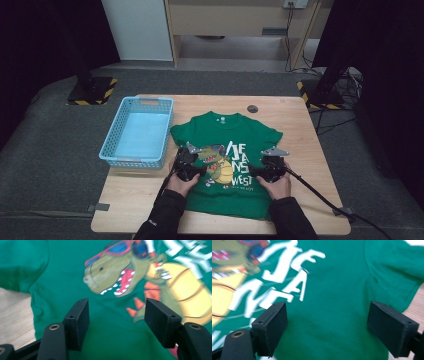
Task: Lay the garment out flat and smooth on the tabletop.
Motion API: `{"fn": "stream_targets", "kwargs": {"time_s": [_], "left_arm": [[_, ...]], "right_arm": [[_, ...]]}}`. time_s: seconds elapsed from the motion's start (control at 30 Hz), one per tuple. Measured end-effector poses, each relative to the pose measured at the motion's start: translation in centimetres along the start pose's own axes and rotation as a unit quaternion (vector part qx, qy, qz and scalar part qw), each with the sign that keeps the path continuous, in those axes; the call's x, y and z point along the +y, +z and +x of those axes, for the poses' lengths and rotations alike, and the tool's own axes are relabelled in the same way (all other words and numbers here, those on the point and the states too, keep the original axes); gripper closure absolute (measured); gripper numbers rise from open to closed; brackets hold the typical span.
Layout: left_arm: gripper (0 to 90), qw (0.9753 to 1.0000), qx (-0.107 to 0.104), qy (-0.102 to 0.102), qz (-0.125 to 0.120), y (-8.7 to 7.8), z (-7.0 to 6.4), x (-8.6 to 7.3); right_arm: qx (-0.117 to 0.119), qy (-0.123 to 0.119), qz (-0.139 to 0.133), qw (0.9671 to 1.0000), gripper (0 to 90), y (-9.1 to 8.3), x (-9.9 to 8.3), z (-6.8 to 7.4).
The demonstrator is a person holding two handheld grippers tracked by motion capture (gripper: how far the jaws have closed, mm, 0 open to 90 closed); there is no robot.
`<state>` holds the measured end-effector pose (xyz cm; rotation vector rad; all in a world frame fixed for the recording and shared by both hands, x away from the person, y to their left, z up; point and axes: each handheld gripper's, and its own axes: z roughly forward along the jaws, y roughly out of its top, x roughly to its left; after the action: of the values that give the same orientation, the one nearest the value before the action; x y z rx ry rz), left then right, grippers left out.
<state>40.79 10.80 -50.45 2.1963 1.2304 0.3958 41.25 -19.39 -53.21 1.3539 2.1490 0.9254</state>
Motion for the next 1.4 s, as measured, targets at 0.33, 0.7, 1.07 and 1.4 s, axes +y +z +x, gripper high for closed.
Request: {"fn": "stream_targets", "kwargs": {"time_s": [0.33, 0.7, 1.07, 1.4], "left_arm": [[36.6, 0.9998, 0.013, -0.005, 0.012, 1.6, 0.9, 0.0], [34.9, 0.9998, 0.017, -0.01, -0.002, 3.0, 2.2, 1.5], [23.1, 0.9999, 0.008, -0.007, -0.013, -1.4, 1.5, -2.2], [20.7, 0.998, 0.056, 0.02, -0.021, -3.2, 0.3, -6.9]], "right_arm": [[0.009, 0.005, 0.003, 0.9999, 15.2, 1.4, 0.6, -0.9], [0.003, 0.016, 0.0, 0.9999, 17.6, 3.3, 2.4, -2.4], [0.056, 0.023, -0.025, 0.9978, 16.9, -2.3, 1.2, -1.2], [0.047, -0.024, 0.021, 0.9984, 15.8, -3.6, -3.4, 1.7]]}}
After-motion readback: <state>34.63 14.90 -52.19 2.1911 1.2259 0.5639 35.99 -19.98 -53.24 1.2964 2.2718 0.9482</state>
